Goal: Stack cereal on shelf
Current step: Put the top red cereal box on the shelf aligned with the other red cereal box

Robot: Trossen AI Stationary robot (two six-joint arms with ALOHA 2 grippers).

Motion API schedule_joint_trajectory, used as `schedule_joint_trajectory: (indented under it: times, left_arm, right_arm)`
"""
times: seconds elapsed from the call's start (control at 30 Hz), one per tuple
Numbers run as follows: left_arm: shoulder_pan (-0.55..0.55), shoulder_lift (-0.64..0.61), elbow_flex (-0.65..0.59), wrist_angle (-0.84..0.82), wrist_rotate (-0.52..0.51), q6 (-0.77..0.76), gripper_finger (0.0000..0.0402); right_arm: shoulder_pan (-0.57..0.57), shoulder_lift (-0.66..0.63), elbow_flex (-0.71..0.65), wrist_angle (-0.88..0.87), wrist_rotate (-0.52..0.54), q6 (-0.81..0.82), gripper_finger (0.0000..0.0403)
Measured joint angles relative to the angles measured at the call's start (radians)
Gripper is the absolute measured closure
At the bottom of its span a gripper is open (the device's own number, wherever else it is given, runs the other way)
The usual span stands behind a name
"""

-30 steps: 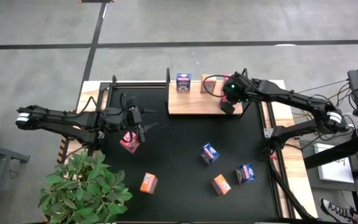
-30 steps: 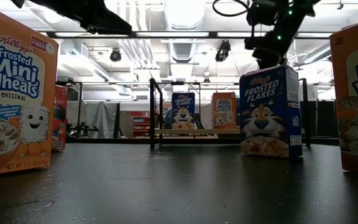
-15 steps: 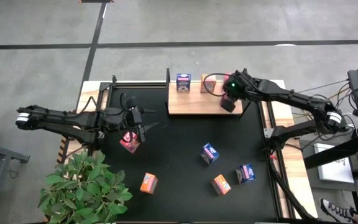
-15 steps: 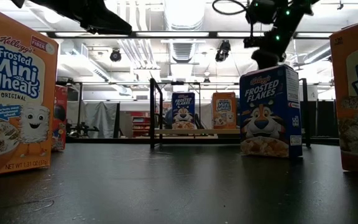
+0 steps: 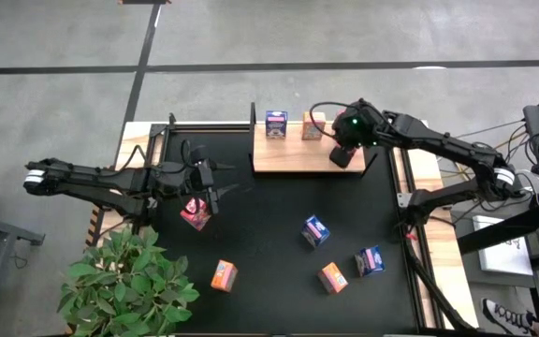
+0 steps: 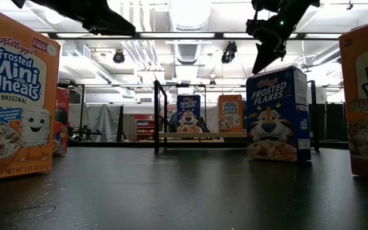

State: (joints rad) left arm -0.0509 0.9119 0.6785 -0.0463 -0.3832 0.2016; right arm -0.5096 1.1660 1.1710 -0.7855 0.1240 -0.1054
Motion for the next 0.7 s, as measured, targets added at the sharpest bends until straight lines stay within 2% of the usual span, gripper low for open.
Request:
schedule_joint_trajectory:
  times: [0.5,0.7]
  left_arm:
    - [0.000,0.000,0.000,0.000,0.000,-0.001,0.0183]
    - [0.000,0.000,0.000,0.000,0.000,-0.001,0.0183]
  right_arm:
    - [0.034,-0.001,-0.011,-0.006,-0.002,0.002,0.0394]
    - [0.042,-0.001,-0.029,-0.049,-0.100,0.052,0.0394]
